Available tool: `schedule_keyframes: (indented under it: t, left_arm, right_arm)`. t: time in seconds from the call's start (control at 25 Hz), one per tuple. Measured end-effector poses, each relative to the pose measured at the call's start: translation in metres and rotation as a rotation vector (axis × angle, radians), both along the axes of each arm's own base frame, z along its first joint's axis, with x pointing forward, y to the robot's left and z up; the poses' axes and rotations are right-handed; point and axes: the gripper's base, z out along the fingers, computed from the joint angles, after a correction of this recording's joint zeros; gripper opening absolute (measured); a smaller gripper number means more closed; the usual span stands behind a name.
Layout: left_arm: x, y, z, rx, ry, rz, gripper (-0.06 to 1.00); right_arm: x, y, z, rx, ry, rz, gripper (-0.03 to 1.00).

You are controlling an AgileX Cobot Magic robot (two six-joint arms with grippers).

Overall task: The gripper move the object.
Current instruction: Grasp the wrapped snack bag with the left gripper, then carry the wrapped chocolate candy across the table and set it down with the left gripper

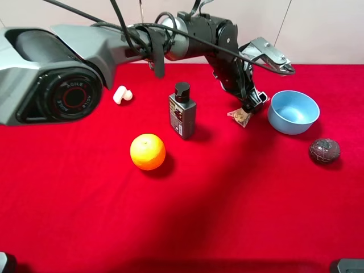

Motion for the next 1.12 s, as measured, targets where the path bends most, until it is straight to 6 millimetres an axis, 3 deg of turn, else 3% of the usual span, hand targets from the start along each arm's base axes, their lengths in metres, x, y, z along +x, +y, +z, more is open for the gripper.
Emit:
schedule_keyframes:
  t: [0.32,0.52,1.0,1.12]
  left_arm:
    - [-0.001,-0.001,-0.021,0.011,0.034,0.007,0.89]
    - [-0.001,-0.001,-0.021,0.003,0.039,0.01,0.73]
    - [-0.001,-0.001,-0.021,0.001,0.038,0.011,0.21]
    - [-0.001,-0.001,-0.021,0.001,0.038,0.011,0.18]
  right_arm:
    - [0.0,0.0,0.0,0.0,0.0,0.0,0.69]
    - [0.0,0.0,0.0,0.0,0.0,0.0,0.69]
    - [0.0,0.0,0.0,0.0,0.0,0.0,0.69]
    - [0.0,0.0,0.0,0.0,0.0,0.0,0.69]
